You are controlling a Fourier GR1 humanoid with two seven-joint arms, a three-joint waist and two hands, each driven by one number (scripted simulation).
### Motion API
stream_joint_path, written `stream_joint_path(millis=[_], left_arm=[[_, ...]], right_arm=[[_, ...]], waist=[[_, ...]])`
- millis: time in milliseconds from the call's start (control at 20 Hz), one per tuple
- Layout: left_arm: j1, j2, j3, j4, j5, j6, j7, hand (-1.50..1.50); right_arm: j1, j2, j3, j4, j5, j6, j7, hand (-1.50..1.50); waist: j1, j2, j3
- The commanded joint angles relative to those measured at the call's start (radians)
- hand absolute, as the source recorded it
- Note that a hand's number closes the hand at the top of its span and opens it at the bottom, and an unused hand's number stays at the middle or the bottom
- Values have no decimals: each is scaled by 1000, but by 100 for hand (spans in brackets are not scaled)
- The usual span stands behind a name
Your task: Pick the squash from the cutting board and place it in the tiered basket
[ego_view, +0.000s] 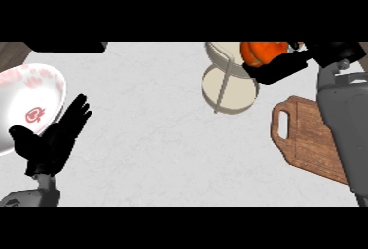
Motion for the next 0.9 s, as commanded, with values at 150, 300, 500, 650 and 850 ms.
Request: stream_joint_path(millis=[150, 300, 500, 650, 850], left_arm=[[20, -4, 11, 30, -3, -42, -43, 0], [-7, 2, 24, -60, 8, -10, 53, 0], [-39, -30, 10, 40, -31, 8, -1, 0], [-12, -20, 17, 10, -23, -17, -11, 0], [-32, -47, 2, 11, -47, 20, 19, 0]], right_arm=[[-57, 73, 25, 124, 101, -58, -43, 150], [-35, 84, 26, 213, 158, -136, -121, 150], [-6, 126, 44, 310, 230, -259, -201, 150], [-72, 146, 20, 334, 263, -314, -184, 150], [-158, 181, -82, 475, 189, -384, -262, 150]], waist=[[-1, 0, 0], [2, 1, 1], [1, 4, 1], [2, 2, 1], [7, 4, 1]])
